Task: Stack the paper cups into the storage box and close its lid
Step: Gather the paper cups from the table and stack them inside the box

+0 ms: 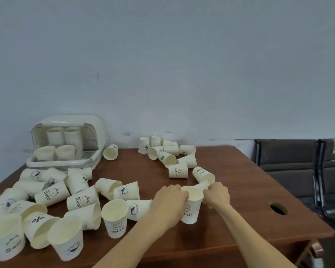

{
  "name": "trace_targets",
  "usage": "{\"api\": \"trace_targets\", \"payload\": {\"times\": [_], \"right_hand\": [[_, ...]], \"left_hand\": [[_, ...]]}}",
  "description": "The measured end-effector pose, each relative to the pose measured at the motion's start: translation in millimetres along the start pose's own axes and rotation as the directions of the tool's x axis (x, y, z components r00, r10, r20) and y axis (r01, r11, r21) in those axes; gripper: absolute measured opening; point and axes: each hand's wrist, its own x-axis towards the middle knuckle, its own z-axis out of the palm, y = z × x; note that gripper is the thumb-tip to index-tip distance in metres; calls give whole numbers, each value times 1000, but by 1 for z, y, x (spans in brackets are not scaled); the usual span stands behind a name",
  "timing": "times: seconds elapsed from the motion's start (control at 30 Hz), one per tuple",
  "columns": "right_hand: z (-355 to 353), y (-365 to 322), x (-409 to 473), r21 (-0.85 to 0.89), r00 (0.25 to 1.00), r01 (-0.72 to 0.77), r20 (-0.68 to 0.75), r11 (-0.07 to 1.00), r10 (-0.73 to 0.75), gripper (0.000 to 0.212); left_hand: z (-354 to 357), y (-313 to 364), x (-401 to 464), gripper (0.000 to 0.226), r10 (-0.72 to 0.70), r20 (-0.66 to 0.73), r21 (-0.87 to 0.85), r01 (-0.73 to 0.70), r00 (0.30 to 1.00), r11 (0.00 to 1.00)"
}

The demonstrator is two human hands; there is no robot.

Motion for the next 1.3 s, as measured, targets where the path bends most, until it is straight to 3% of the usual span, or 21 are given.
{"api": "trace_targets", "payload": {"times": [0.1,0.33,0.47,0.87,1.1,1.3], "right_hand": [[-9,-16,-10,-25,992,75,-98,997,-77,7],[-18,-59,-17,-164,937,263,-190,951,-292,21],[-7,-88,-21,-227,909,333,-182,915,-376,26],[59,-192,-33,-281,802,546,-97,789,-589,14],[119,-264,-47,-344,689,674,-27,654,-724,16],[179,-330,-45,-245,592,778,-21,578,-806,17]], "left_hand": [[-10,-6,1,28,-24,-55,-23,23,998,999],[-40,-38,9,28,-66,-211,-41,58,975,997],[-51,-72,13,28,-102,-243,-25,98,965,995],[-82,-178,-2,28,-271,-322,-18,281,907,960],[-102,-257,-16,26,-437,-337,-52,447,834,893],[-110,-341,-27,26,-545,-394,-39,579,740,815]]}}
